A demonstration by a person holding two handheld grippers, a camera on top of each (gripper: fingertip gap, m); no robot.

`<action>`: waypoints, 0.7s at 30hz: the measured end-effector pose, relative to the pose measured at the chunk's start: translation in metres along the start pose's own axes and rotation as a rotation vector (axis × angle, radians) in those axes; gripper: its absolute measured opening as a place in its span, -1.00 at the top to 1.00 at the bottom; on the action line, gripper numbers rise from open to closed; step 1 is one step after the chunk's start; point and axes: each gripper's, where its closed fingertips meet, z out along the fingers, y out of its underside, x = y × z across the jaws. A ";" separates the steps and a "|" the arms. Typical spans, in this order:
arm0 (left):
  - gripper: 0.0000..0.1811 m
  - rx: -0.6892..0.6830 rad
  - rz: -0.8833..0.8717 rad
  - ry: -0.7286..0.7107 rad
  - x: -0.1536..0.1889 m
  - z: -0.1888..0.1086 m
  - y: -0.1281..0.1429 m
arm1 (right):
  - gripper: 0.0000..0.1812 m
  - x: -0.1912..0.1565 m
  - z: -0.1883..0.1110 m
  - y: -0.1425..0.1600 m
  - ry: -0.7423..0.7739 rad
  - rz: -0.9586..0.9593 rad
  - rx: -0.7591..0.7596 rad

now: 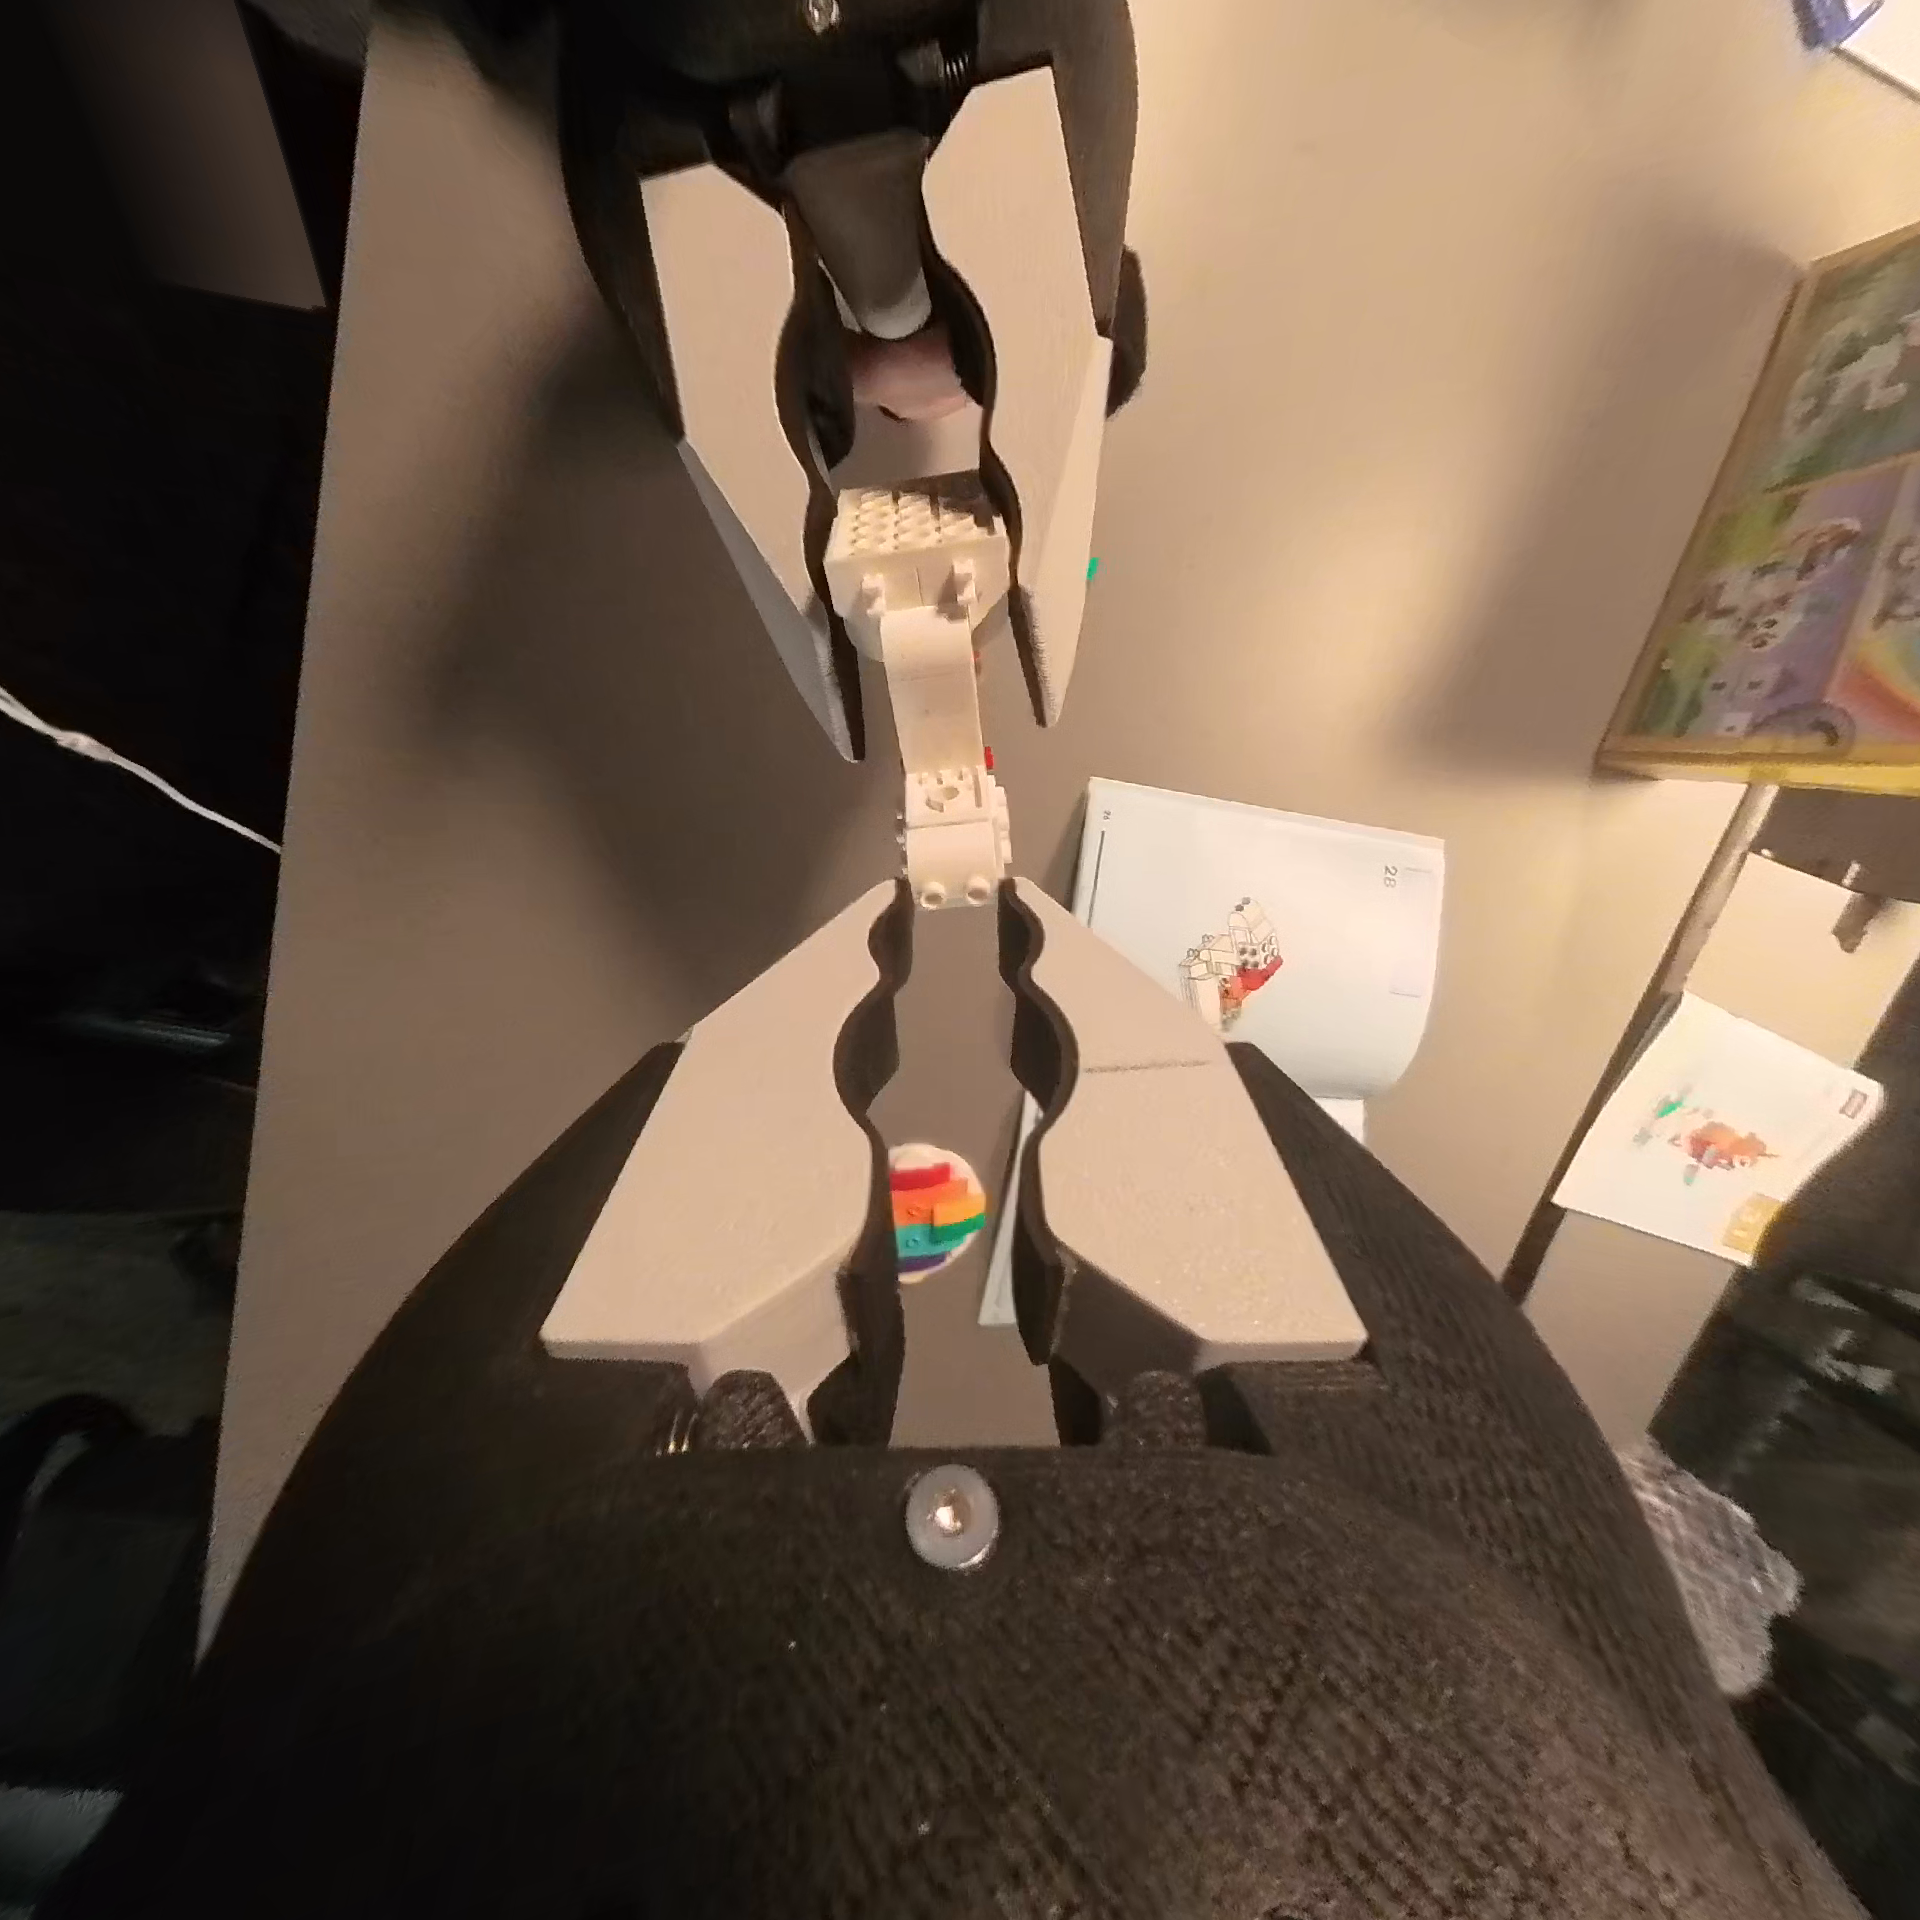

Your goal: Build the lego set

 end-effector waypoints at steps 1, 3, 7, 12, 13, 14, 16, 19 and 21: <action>0.61 -0.003 0.008 -0.002 0.000 0.000 0.000 | 0.84 0.000 0.001 0.000 0.013 -0.013 -0.012; 0.61 -0.011 0.027 -0.007 0.000 0.000 0.002 | 0.84 0.000 0.002 0.002 0.040 -0.038 -0.042; 0.61 -0.022 0.031 0.004 0.005 0.002 0.004 | 0.84 -0.006 0.004 0.006 -0.008 -0.014 -0.048; 0.61 -0.019 -0.003 0.018 0.005 0.002 0.006 | 0.84 -0.005 0.004 0.006 -0.032 0.038 -0.024; 0.61 -0.019 -0.010 0.019 0.004 0.003 0.006 | 0.83 -0.004 0.005 0.006 -0.023 0.037 -0.027; 0.60 -0.019 -0.020 0.021 0.003 0.003 0.007 | 0.83 -0.003 0.005 0.006 -0.012 0.038 -0.028; 0.60 -0.016 -0.043 0.024 0.002 0.003 0.007 | 0.83 -0.001 0.006 0.003 0.008 0.048 -0.013; 0.60 -0.009 -0.088 0.011 -0.004 0.002 0.007 | 0.54 0.001 0.003 0.001 0.055 0.044 0.009; 0.60 0.015 -0.185 0.008 -0.011 0.001 0.004 | 0.30 0.007 -0.002 -0.003 0.155 0.011 0.055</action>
